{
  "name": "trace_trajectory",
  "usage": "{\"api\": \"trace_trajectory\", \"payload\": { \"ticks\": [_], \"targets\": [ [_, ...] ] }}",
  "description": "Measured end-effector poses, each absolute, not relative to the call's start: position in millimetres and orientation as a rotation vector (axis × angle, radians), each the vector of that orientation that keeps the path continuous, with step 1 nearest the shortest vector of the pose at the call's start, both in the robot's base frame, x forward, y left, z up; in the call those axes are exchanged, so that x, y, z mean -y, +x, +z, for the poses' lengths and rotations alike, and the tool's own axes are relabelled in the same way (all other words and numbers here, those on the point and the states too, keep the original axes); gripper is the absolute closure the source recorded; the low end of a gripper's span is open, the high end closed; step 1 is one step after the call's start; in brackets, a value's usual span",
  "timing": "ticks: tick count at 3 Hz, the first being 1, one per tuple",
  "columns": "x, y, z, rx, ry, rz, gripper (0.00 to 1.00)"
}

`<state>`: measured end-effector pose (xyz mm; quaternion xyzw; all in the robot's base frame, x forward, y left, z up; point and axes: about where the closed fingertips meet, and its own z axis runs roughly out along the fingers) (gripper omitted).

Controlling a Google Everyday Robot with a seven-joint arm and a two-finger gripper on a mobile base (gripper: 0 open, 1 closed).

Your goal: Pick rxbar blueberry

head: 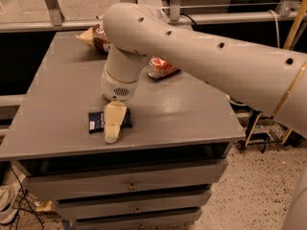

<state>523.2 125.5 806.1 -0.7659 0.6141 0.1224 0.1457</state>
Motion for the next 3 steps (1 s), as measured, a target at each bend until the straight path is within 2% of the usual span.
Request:
{"api": "trace_trajectory", "payload": {
  "ticks": [1, 2, 3],
  "targets": [
    [-123.9, 523.9, 805.9, -1.77, -2.193, 0.352, 0.38],
    [-123.9, 523.8, 816.2, -1.769, -2.193, 0.352, 0.69],
    [-123.9, 523.8, 825.0, -1.769, -2.193, 0.352, 0.92]
  ]
}}
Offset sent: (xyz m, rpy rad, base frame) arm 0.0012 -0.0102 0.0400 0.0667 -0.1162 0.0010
